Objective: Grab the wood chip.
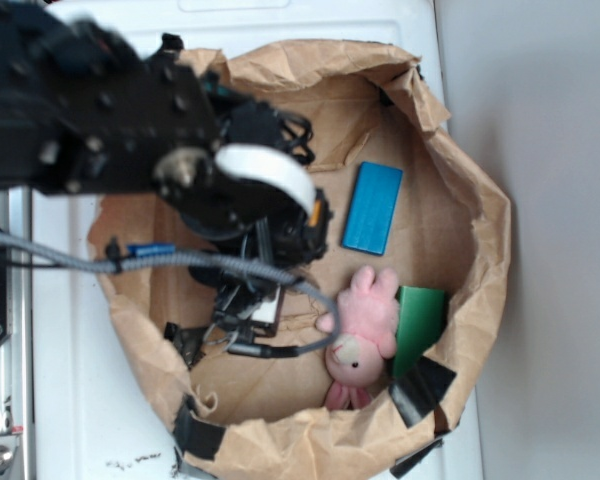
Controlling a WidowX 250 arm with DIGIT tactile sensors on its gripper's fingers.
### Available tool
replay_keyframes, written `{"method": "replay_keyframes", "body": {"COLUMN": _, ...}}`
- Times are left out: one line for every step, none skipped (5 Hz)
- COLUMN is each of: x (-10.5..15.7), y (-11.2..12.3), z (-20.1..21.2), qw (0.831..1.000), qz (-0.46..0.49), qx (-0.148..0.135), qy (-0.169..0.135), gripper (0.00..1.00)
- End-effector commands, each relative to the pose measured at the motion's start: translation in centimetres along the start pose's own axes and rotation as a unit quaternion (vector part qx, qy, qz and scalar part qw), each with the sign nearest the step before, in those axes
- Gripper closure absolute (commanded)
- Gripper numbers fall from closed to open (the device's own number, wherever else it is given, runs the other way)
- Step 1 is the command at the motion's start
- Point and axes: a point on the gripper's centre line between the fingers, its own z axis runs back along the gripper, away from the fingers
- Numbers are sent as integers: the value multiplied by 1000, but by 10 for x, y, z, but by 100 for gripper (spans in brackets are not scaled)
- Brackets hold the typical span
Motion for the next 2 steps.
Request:
{"method": "replay_keyframes", "body": {"x": 30, "y": -3, "z": 74, "qw": 998, "qz": 65, "qx": 15, "qy": -1, "gripper": 100}}
{"method": "replay_keyframes", "body": {"x": 28, "y": -5, "z": 80, "qw": 997, "qz": 70, "qx": 24, "qy": -14, "gripper": 100}}
